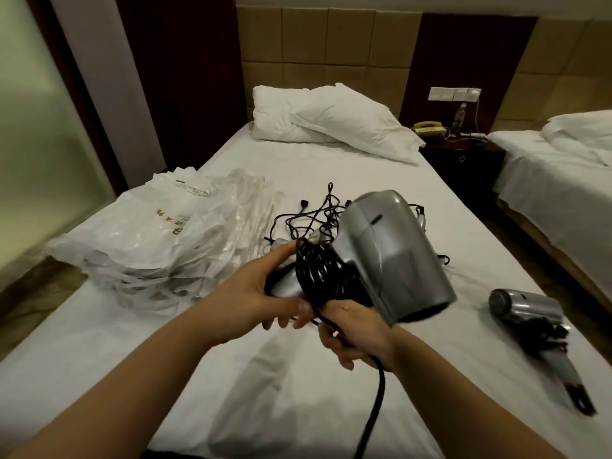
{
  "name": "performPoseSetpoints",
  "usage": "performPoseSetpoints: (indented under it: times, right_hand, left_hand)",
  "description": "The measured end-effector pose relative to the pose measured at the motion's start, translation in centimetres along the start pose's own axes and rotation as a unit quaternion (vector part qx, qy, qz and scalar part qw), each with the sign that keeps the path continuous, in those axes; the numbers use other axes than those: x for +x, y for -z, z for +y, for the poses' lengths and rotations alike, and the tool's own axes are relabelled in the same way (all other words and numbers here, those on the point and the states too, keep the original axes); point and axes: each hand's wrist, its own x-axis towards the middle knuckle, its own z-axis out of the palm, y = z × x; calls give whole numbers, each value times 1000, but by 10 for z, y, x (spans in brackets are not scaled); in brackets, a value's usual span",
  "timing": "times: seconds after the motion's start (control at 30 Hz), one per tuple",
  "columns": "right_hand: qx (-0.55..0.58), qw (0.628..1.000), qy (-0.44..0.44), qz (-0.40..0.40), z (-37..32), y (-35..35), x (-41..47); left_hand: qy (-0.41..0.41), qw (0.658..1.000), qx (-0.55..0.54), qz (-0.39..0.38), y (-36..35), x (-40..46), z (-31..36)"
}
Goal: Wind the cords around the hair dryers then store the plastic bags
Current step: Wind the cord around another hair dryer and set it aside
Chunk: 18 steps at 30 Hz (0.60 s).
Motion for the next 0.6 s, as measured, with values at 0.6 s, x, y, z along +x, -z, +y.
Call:
performPoseSetpoints:
  times: [0.6]
  right_hand:
    - [-614, 784, -12, 86, -21, -20, -30]
  left_hand:
    - [80, 894, 414, 153, 18, 27, -47]
